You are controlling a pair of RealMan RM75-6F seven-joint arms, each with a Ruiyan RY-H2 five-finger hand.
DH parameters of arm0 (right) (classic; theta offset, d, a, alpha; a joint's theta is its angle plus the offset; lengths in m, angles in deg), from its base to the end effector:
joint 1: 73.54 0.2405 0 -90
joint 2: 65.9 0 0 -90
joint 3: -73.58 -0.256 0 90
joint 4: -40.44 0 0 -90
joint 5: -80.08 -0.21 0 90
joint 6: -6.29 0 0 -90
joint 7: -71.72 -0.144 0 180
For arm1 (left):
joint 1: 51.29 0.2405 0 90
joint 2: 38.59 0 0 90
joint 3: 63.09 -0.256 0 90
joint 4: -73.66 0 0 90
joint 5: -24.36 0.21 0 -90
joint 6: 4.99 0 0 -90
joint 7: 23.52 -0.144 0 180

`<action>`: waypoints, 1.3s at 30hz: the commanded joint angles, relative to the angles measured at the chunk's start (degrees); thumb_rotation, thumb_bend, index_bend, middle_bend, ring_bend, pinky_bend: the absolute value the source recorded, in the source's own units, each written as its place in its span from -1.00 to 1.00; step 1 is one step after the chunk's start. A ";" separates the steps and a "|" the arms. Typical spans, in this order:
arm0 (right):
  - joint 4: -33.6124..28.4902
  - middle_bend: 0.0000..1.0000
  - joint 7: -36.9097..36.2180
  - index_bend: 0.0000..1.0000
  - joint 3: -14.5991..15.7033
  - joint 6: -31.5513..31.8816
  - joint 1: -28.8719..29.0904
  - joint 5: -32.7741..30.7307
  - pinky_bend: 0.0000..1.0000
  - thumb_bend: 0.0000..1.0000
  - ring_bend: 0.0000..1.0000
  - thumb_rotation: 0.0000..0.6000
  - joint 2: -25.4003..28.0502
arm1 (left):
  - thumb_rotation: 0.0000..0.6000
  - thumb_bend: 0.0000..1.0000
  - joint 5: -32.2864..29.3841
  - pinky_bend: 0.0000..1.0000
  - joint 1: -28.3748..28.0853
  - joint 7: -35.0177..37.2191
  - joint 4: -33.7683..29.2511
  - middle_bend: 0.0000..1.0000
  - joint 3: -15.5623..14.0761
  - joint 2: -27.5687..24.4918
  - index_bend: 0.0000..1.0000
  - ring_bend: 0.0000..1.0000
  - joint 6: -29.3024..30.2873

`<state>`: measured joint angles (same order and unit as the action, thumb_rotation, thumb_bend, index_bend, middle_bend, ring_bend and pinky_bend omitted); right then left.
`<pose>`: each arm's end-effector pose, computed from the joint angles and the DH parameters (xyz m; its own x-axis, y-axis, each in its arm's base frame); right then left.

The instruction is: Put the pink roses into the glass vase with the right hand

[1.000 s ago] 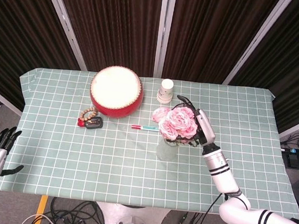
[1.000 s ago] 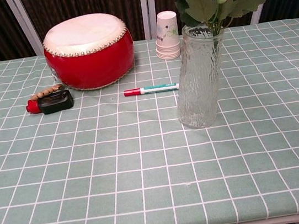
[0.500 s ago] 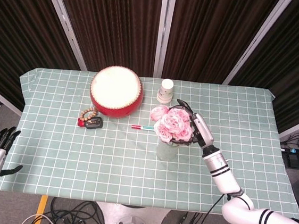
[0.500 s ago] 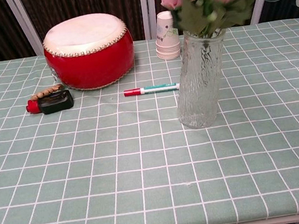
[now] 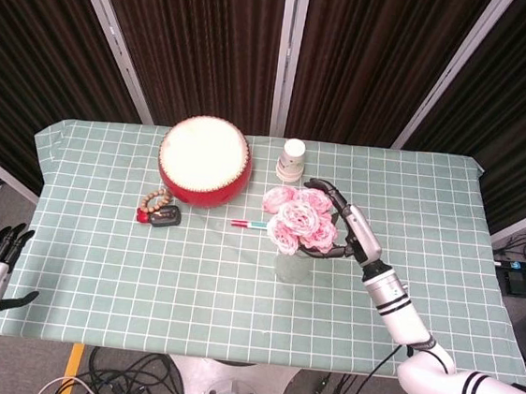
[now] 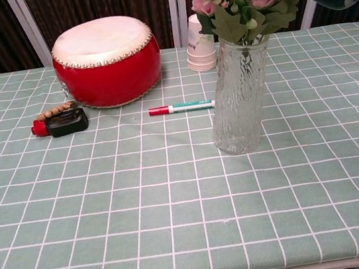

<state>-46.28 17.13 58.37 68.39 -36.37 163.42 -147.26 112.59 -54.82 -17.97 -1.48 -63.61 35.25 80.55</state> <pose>-0.1363 -0.3473 0.0530 -0.5550 -0.4483 0.7007 -0.6947 -0.2134 -0.6869 -0.3546 0.1637 0.1232 0.4306 0.0569 0.9007 0.9025 -0.0188 -0.4303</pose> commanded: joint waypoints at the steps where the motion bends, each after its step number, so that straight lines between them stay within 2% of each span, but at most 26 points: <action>1: -0.27 -0.87 1.21 -0.96 0.82 1.71 -1.36 0.42 -1.00 -1.00 -1.00 1.00 1.04 | 1.00 -1.00 0.08 -0.67 0.03 0.04 0.05 -1.00 -0.04 0.02 -0.85 -1.00 0.06; 9: -0.42 -0.94 5.91 -1.00 4.89 5.11 -5.91 2.21 -1.00 -1.00 -1.00 1.00 6.10 | 1.00 -1.00 0.48 -0.67 -0.13 -0.63 -0.51 -1.00 -0.04 -0.04 -0.85 -1.00 0.17; 12: 0.80 -0.95 11.35 -1.00 6.89 6.93 -8.23 2.68 -1.00 -1.00 -1.00 1.00 7.75 | 1.00 -1.00 0.61 -0.67 -0.24 -1.08 -0.83 -1.00 -0.06 -0.03 -0.85 -1.00 0.08; 20: 3.98 -0.96 39.21 -1.00 12.36 14.80 -17.29 0.77 -1.00 -0.93 -1.00 1.00 7.57 | 1.00 -1.00 0.93 -0.67 -0.54 -2.08 -1.96 -1.00 0.03 -0.19 -0.85 -1.00 0.11; 23: 5.34 -0.98 53.27 -1.00 13.54 19.99 -21.88 -1.40 -1.00 -0.86 -1.00 1.00 5.94 | 1.00 -1.00 1.17 -0.67 -0.64 -2.54 -2.38 -1.00 -0.02 0.02 -0.85 -1.00 0.14; 25: 5.65 -0.99 57.67 -1.00 14.48 22.30 -23.85 -1.18 -1.00 -0.83 -1.00 1.00 5.49 | 1.00 -1.00 1.34 -0.67 -0.76 -2.88 -2.68 -1.00 -0.03 0.06 -0.85 -1.00 0.11; 31: 5.48 -1.00 60.88 -1.00 17.40 26.27 -28.50 1.06 -1.00 -0.83 -1.00 1.00 6.25 | 1.00 -1.00 1.69 -0.67 -1.14 -4.00 -3.92 -1.00 0.08 0.21 -0.85 -1.00 0.08; 35: 6.72 -1.00 62.82 -1.00 18.09 28.39 -30.77 2.01 -1.00 -0.83 -1.00 1.00 5.43 | 1.00 -1.00 2.06 -0.67 -1.23 -4.17 -4.67 -1.00 0.01 0.05 -0.85 -1.00 0.30; 39: 7.55 -1.00 61.68 -1.00 18.47 28.46 -31.78 3.05 -1.00 -0.83 -1.00 1.00 4.97 | 1.00 -1.00 2.51 -0.68 -1.11 -4.07 -4.63 -1.00 -0.18 0.13 -0.85 -1.00 0.78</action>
<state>-39.06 78.99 76.68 96.81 -67.88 166.15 -142.07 115.03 -55.96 -22.04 -6.16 -63.76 35.36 81.25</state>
